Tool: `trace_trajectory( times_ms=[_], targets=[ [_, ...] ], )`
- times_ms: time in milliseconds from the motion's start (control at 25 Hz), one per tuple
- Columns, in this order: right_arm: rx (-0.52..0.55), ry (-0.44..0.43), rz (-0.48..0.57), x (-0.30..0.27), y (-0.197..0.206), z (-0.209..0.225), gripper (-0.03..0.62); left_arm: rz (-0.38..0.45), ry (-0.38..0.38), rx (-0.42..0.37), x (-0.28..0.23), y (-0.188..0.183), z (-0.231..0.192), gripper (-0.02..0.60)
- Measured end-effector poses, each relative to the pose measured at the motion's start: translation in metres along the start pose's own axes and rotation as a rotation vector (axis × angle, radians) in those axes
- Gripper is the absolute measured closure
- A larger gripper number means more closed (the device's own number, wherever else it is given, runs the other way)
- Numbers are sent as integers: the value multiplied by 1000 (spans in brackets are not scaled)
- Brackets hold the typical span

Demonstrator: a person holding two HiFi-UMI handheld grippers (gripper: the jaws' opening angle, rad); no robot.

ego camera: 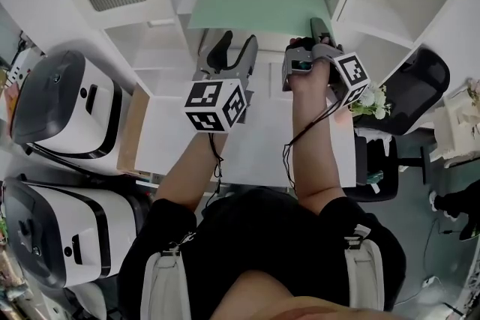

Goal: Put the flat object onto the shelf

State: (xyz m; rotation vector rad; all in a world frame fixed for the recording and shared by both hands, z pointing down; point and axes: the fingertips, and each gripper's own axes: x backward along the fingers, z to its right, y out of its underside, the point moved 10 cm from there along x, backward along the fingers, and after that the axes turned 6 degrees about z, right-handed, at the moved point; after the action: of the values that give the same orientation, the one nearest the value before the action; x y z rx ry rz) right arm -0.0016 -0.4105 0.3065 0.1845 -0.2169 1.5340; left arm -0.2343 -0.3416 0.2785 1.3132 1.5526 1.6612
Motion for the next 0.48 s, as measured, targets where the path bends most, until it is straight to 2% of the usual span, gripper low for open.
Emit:
trace_trajectory(
  times_ms=[200, 360, 480],
  targets=[
    [10, 1, -15, -2, 0, 0, 525, 60, -11, -184, 1, -8, 20, 446],
    [0, -10, -12, -2, 0, -2, 519, 41, -23, -201, -11, -5, 17, 460],
    [-1, -37, -31, -4, 0, -1, 504, 47, -59, -253, -16, -4, 13, 504]
  ],
)
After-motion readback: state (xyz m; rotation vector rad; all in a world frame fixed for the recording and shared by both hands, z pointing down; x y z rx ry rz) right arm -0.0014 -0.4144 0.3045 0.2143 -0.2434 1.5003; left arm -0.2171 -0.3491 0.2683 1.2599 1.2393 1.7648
